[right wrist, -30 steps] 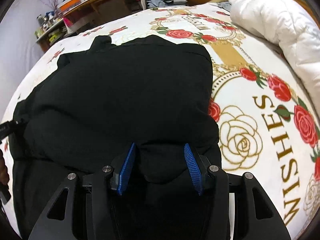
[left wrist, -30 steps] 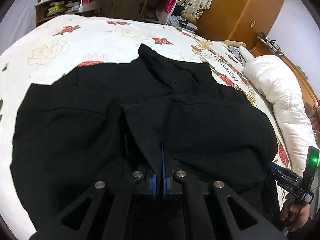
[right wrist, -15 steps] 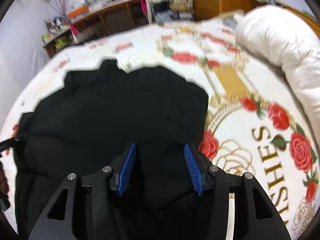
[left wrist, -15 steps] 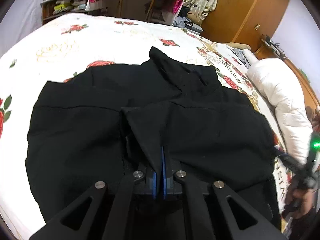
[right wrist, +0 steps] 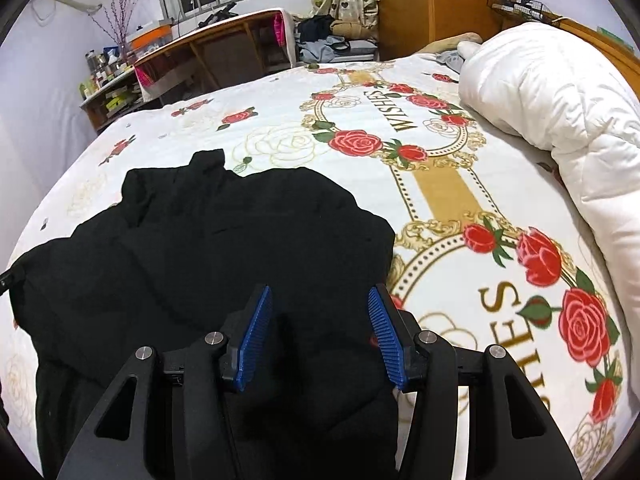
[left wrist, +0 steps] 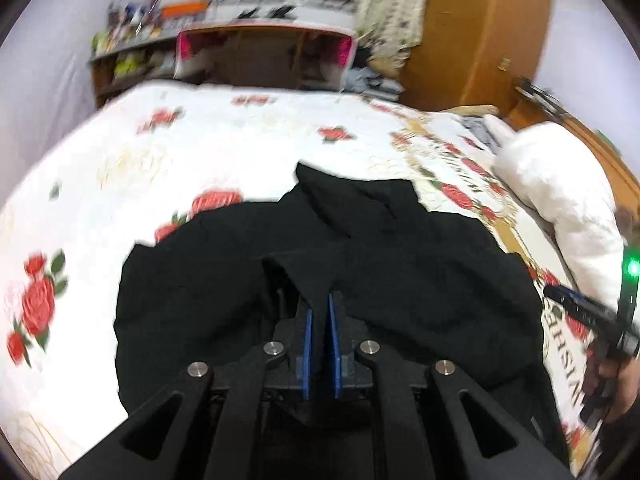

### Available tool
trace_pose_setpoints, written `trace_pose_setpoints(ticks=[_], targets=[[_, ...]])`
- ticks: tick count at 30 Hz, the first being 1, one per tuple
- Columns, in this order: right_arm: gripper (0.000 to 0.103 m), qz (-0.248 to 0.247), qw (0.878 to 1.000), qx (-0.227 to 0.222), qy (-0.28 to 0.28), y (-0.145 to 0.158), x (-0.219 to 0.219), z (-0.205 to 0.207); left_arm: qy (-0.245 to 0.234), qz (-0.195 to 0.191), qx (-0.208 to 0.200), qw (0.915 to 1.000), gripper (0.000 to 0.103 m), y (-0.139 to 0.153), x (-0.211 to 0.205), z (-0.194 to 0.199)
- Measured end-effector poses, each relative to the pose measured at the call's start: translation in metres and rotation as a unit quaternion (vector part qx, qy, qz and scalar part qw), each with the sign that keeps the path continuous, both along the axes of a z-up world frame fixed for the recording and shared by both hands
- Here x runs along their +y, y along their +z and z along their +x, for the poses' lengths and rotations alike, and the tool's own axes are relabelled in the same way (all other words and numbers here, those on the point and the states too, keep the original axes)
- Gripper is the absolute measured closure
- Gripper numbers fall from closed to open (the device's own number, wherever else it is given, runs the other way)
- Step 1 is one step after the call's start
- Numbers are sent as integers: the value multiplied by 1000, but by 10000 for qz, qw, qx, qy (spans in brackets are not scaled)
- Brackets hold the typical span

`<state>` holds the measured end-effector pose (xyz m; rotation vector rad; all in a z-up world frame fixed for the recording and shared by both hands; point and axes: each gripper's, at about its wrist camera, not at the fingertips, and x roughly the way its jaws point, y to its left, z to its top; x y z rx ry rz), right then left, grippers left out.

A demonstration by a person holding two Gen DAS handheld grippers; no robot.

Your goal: Fold large clothes

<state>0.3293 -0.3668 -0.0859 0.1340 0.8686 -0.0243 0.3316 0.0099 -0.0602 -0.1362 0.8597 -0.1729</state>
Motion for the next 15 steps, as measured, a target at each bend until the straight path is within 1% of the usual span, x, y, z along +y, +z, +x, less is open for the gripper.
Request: trace_pose_setpoints(ticks=[1,2,3,5,7,9,11,13,15], targets=[[51,1,10000,28,24,-2,1,3,34,2,185,9998,91,-8,4,4],[51,-12,10000,60,49,-6,1,7,80,119,358,9993,87,-17,7,6],[51,-33,9999,87,62,-8,2,9,139,276,493,9983,87,-25,10,5],[51,-24,9998,157,71,-17,2,13,321,495,641,9962,87,-37,20,1],[51,52,9997,215,37,-24,0,15,495,481,716,9950,87,-43,32,-5],[53,65,9998,185,29,-25,0,15,638,392,615,9953,87,-38,41,-12],[55,19,9999,92,69,-21,2,16,579,241,332,9975,87,-24,37,-15],[61,-25,9999,34,101,-18,3,19,245,118,27,9996,87,-9,20,-14],[66,-32,9999,65,98,-19,2,25,-196,117,-261,9994,87,-4,-5,-8]])
